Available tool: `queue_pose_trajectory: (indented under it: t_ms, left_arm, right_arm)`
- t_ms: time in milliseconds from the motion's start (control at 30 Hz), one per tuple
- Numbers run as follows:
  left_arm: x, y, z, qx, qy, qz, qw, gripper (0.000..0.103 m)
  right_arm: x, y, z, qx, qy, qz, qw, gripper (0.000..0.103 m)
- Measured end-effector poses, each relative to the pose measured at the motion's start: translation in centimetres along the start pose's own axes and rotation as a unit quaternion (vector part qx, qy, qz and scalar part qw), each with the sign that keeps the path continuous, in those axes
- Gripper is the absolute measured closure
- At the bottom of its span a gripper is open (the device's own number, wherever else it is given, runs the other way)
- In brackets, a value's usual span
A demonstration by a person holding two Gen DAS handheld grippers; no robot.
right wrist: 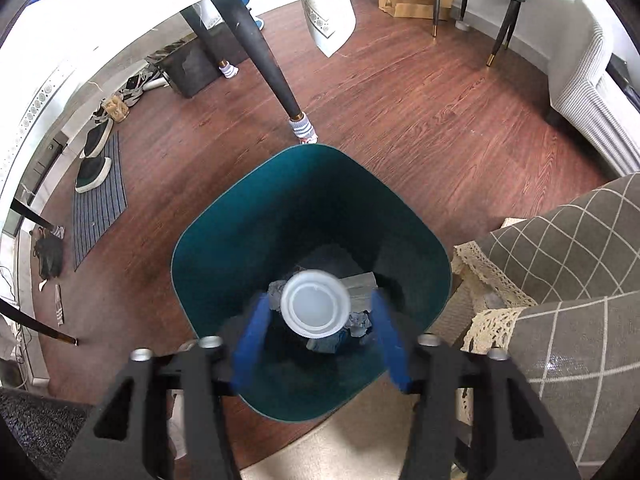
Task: Collect trash
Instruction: 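Open the left gripper, then the right, dropping both items into the bin, then move both grippers back toward the table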
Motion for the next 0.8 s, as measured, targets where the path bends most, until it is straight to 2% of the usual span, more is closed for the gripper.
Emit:
queue_pose_trajectory:
  t_ms: [67,267,400,600,667,800]
  left_arm:
    - [0.4,0.6,-0.6,0.0,-0.005,-0.01,0.9999,0.054]
    - [1.3,2.0,-1.9,-0.003,0.0,-0.03,0.9995,0.055]
    - [2.1,2.9,-2.1,-0.008,0.016,-0.047,0.9987,0.054]
    - [3.5,4.4,-2.9,-0.003,0.011,-0.07,0.9975,0.052]
    - [3.9,4.8,-3.5,-0.006,0.007,-0.073,0.9973,0.046]
    - [5.5,5.9,-5.2,-0.011,-0.005,-0.09,0.9959,0.042]
  right_arm:
    - [0.3,-0.2,-0.1,0.002,0.005,-0.004,1.0,0.041]
    - [1.6,-0.3,-1.0,0.003,0.001,-0.02,1.0,0.041]
    - [3.3,0.0,-1.7,0.003,0.001,-0.039,0.999,0.041]
    - [8.0,0.6,-3.0,-0.001,-0.004,-0.091,0.996,0.041]
    - [10.1,0.9,-3.8,-0.007,-0.01,-0.113,0.994,0.041]
    - [14.1,1.3,-5.9,-0.03,-0.019,-0.157,0.987,0.041]
Point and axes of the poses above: each gripper's, at about its wrist camera, not at the fingertips, and x roughly against the way its jaws point, z to its left, y to its top, the point moved 9 cm from there along -x, roughly the way its jaws point, and after that the axes turned 13 degrees about -y, right-handed, at the moved point
